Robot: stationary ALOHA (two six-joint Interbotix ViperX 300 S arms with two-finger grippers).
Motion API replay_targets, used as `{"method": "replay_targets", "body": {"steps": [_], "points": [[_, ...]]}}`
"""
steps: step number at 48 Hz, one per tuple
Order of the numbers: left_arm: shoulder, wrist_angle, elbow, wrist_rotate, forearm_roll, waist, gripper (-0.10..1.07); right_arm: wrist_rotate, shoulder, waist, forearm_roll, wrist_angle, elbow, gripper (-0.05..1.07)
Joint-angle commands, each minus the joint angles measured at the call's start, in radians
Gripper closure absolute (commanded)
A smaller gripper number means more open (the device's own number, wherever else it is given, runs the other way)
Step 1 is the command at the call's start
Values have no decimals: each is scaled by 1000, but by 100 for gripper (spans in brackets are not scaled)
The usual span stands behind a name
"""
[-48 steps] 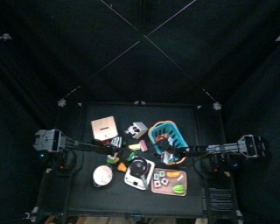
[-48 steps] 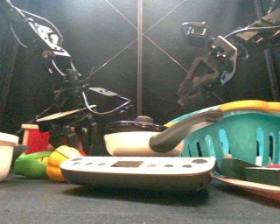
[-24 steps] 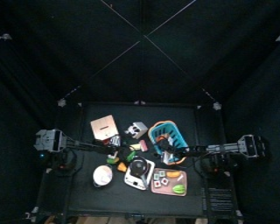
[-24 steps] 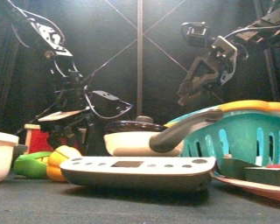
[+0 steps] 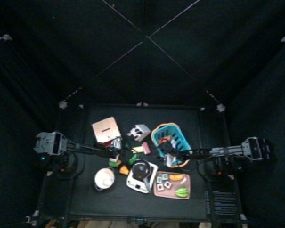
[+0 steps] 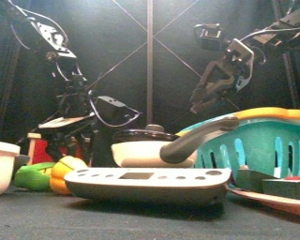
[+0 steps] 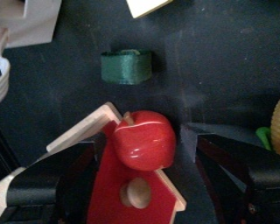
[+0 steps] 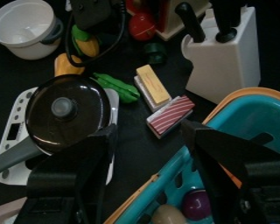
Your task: Grab apple
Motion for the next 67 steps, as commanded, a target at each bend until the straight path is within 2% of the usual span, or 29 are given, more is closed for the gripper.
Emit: {"method": "replay_targets", "body": {"steps": [1, 13, 27, 36, 43, 55, 61, 67], "points": [[-18, 20, -3, -43, 8, -2, -4, -2, -11, -2, -3, -3, -23, 10], [-8, 14, 17, -120, 66, -3, -4, -2, 0, -2, -3, -3, -29, 10], [28, -64, 25, -123, 63, 3, -3, -2, 14, -3, -8, -3, -38, 10], [40, -71, 34, -123, 46, 14, -2, -2, 15, -2, -8, -3, -37, 10], [40, -71, 48, -121, 32, 15, 3, -3, 15, -2, -8, -3, -38, 10], [28, -71, 51, -121, 26, 12, 21, -3, 15, -2, -8, -5, -38, 10], [-5, -64, 44, -121, 25, 2, 22, -3, 17, -2, -8, -3, -38, 10], [-66, -57, 41, -123, 25, -38, 22, -3, 15, -2, -8, -3, -37, 10]]}}
